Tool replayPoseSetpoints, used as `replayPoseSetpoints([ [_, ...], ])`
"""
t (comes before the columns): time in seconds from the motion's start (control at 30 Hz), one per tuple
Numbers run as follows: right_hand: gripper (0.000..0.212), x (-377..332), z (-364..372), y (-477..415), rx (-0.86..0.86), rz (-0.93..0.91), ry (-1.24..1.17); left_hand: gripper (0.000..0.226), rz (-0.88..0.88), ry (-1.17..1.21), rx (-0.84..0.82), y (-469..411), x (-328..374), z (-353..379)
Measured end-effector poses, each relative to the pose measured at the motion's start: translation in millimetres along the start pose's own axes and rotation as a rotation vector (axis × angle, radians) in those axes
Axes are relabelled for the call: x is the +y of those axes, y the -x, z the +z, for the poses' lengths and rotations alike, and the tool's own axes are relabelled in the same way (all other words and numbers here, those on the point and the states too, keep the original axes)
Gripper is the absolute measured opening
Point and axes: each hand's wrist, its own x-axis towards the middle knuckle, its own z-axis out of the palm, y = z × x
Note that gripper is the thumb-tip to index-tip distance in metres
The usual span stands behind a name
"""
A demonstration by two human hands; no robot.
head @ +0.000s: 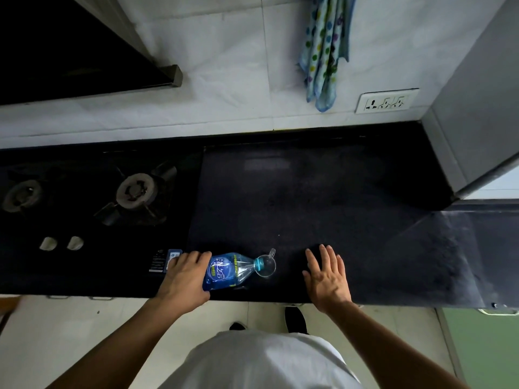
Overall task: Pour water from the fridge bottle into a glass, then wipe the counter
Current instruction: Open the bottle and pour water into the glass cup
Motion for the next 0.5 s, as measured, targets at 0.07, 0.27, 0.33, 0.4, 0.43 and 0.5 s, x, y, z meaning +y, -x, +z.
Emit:
replayPoseSetpoints([
  [0.07, 0.074, 0.0, -1.0, 0.2, -0.007, -0.004, -0.001, 0.088, 0.002, 0.002, 0.007, 0.8, -0.2, 0.3],
  [0.27, 0.074, 0.6, -1.3, 1.6, -0.005, -0.002, -0.007, 0.090, 0.016, -0.002, 0.014, 1.5, -1.0, -2.5],
  [0.33, 0.073, 0.3, -0.7, 1.0, 0.001, 0.002, -0.011, 0.090, 0.019, -0.001, 0.018, 1.8, -1.1, -2.9],
  [0.4, 0.070, 0.3, 0.4, 0.4, 0.008, 0.007, -0.019, 0.090, 0.022, 0.003, 0.022, 1.9, -1.1, -3.2],
  [0.43, 0.068, 0.5, 1.1, 0.4, 0.008, 0.008, -0.018, 0.090, 0.022, 0.002, 0.020, 2.1, -1.0, -3.5],
  [0.5, 0.066, 0.9, 2.2, 0.4, 0.011, 0.008, -0.013, 0.089, 0.022, -0.004, 0.015, 2.0, -1.0, -4.1],
])
